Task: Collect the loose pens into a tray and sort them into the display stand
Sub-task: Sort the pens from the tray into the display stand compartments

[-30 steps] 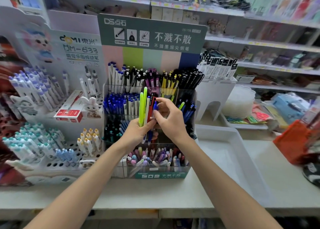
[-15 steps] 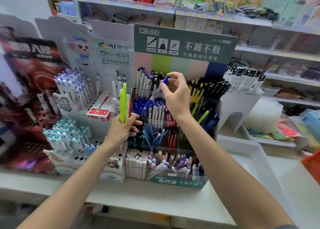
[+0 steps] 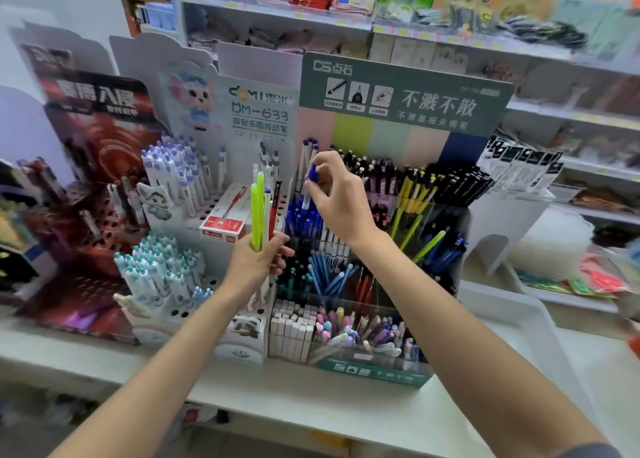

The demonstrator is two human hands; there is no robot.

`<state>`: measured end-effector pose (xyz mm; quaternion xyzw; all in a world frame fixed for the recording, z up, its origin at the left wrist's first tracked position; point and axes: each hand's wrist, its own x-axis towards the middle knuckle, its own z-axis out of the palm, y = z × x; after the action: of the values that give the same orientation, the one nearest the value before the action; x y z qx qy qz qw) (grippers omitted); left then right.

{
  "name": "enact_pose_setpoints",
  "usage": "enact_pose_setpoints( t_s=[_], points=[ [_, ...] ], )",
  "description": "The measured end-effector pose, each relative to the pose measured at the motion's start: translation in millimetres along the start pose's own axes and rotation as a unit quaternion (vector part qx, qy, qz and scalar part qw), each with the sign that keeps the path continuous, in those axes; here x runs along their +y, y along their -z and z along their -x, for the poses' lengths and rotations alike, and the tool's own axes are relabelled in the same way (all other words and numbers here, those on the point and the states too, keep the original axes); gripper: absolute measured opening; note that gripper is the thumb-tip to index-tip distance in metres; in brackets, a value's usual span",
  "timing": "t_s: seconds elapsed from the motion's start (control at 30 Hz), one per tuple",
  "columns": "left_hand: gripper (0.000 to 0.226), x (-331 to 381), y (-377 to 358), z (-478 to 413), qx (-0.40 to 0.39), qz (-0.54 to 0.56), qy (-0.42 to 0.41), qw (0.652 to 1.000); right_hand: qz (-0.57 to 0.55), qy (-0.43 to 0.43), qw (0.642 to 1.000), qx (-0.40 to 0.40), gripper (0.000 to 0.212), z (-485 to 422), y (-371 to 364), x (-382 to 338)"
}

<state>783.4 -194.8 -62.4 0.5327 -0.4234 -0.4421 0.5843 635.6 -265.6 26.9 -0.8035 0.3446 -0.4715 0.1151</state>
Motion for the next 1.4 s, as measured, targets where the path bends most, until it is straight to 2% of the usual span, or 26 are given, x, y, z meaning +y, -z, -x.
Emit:
enact_pose_setpoints(
  t_s=[0.1,0.17,0.3,0.47,0.57,0.63,0.73,0.83,0.9,0.97,1.03,1.13,1.2,1.27,1.4],
  points=[
    [0.020,-0.2,-1.4,-0.2,-0.002,-0.002,-0.002,1.000,-0.013,-0.053,0.998,-0.034,0.017,-13.7,1.3,-2.5],
    [0.021,0.1,-1.8,0.1,-0.005,-0.002,-0.004,1.000,-0.014,-0.055,0.997,-0.048,0.014,-16.5,1.0,-1.9],
    [0.021,2.2,0.1,1.5,-0.006,0.004,-0.009,1.000,-0.009,-0.035,0.999,0.014,0.011,1.7,-2.2,1.9],
    [0.019,1.6,-0.8,4.1,-0.007,-0.009,-0.006,1.000,-0.004,-0.059,0.998,-0.010,0.005,4.5,5.1,5.9],
    [0.018,3.9,-1.0,6.0,-0.010,-0.006,-0.004,1.000,-0.080,-0.101,0.986,0.103,0.009,-5.6,21.4,3.2],
    [0.017,4.8,-0.9,6.8,-0.010,-0.002,-0.006,1.000,-0.115,-0.130,0.976,0.131,0.013,-12.1,27.1,2.4],
    [0.017,5.6,-1.5,6.2,-0.008,-0.003,-0.007,1.000,-0.109,-0.157,0.981,0.036,0.012,-7.7,23.4,6.4],
    [0.018,3.5,-1.7,4.6,-0.004,-0.008,-0.004,1.000,-0.078,-0.138,0.985,-0.073,0.013,0.7,18.7,14.3],
    [0.021,1.4,-1.3,3.6,-0.001,-0.015,0.000,1.000,0.030,-0.090,0.981,-0.168,0.030,2.6,12.2,21.9],
    [0.021,0.1,-1.1,3.0,0.000,-0.017,0.003,1.000,0.142,-0.049,0.963,-0.223,0.039,4.3,2.5,26.8],
    [0.021,-0.6,-0.4,2.8,0.000,-0.016,0.005,1.000,0.189,-0.027,0.953,-0.234,0.034,5.1,-5.3,29.4],
    [0.022,-2.4,3.2,2.8,0.002,-0.005,0.010,1.000,0.167,-0.036,0.961,-0.217,0.022,-1.3,-8.5,35.2],
    [0.023,-2.7,5.5,2.3,0.005,0.003,0.014,1.000,0.123,-0.052,0.975,-0.179,0.016,-4.1,-9.7,37.6],
    [0.023,-2.6,6.2,1.2,0.008,0.009,0.014,1.000,0.126,-0.038,0.981,-0.140,0.013,-1.0,-12.4,37.2],
    [0.022,-2.5,3.1,0.1,0.007,-0.005,0.015,1.000,0.221,0.004,0.955,-0.200,0.017,-1.2,-12.4,36.9]
  ],
)
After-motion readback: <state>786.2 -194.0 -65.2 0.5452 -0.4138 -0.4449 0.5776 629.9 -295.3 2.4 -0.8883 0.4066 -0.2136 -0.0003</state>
